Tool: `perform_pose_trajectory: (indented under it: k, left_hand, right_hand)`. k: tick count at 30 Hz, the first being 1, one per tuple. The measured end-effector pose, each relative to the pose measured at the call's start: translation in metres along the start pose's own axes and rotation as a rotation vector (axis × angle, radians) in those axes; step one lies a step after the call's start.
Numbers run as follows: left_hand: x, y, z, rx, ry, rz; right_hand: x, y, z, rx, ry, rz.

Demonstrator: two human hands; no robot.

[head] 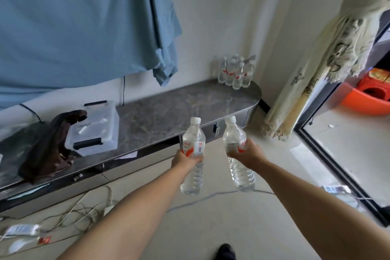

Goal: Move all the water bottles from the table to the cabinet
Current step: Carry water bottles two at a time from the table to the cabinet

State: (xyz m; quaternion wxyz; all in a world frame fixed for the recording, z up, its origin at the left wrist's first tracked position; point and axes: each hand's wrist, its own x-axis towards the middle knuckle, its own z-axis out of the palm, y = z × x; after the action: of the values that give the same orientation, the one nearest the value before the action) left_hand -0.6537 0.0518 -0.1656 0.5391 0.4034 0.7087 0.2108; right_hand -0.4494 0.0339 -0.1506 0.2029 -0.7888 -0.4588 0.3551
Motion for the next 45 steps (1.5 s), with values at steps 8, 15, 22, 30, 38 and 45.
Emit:
perform_pose_trajectory:
  k: [8,15,22,30,38,45]
  left_hand:
    - [0.089,0.092,0.082,-0.076,-0.012,-0.022]
    - [0.220,0.161,0.123,-0.088,-0.024,-0.057]
    - [0.356,0.251,0.131,-0.097,-0.021,-0.058]
    - [0.464,0.322,0.137,-0.054,0.022,-0.033]
    - [0.587,0.359,0.170,0.011,0.044,-0.009]
    - [0.679,0.352,0.219,-0.042,0.145,0.155]
  right_hand:
    - [0.134,0.003,-0.073,-0.022,0.007,0.045]
    - [0.262,-0.024,-0.083,-0.076,-0.023,0.039]
    - [0.414,-0.080,-0.108,-0.052,-0.005,0.091]
    - [0.530,-0.122,-0.111,-0.019,-0.011,0.118]
    - [0.650,-0.129,-0.087,-0.084,-0.037,0.137]
    - [0.744,-0.113,-0.037,0.101,-0.057,0.224]
